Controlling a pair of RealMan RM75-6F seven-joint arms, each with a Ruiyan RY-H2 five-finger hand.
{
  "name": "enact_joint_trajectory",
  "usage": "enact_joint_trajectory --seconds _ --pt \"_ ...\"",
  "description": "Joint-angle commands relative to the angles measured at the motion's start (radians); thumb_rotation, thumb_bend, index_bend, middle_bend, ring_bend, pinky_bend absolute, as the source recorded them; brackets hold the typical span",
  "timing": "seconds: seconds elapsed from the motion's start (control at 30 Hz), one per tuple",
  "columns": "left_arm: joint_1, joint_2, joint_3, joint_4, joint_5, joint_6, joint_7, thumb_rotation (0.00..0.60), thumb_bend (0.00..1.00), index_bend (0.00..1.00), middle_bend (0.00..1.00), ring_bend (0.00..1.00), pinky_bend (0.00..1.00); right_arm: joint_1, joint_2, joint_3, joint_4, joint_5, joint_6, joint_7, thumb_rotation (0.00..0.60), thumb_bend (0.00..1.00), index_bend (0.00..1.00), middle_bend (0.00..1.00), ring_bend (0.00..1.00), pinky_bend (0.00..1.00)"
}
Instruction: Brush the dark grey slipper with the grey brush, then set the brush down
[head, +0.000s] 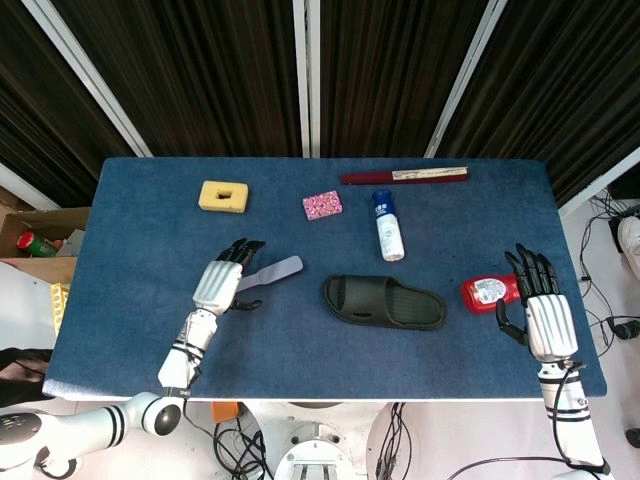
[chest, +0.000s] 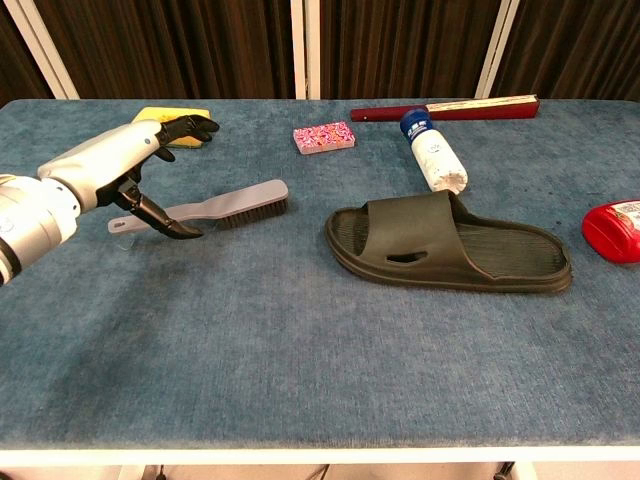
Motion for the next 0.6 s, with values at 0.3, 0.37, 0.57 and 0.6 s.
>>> enact_joint_trajectory --seconds 0.3,0.37,0.57,0.6 --pt "-0.008 -0.009 -0.018 -0.009 -0.030 -0.002 0.013 0.600 0.01 0.14 0.14 0.10 0.19 0.008 -0.003 0.008 0.002 -0.002 -0.005 0.000 0.600 0.52 0.00 0.00 0.00 0.00" --pt "-0.012 -0.016 -0.023 -0.005 -0.051 -0.016 0.023 0.600 0.01 0.16 0.15 0.10 0.20 0.010 -0.004 0.008 0.000 -0.003 -0.006 -0.001 0.600 0.52 0.00 0.00 0.00 0.00" --pt "-0.020 -0.057 -0.030 0.041 -0.102 -0.010 0.096 0.537 0.02 0.25 0.21 0.16 0.28 0.006 -0.008 -0.001 0.007 -0.008 -0.005 -0.010 0.600 0.52 0.00 0.00 0.00 0.00" --pt "-0.019 -0.064 -0.032 0.045 -0.108 -0.006 0.101 0.528 0.02 0.26 0.22 0.17 0.29 0.005 -0.009 -0.002 0.009 -0.008 -0.004 -0.007 0.600 0.52 0.00 0.00 0.00 0.00"
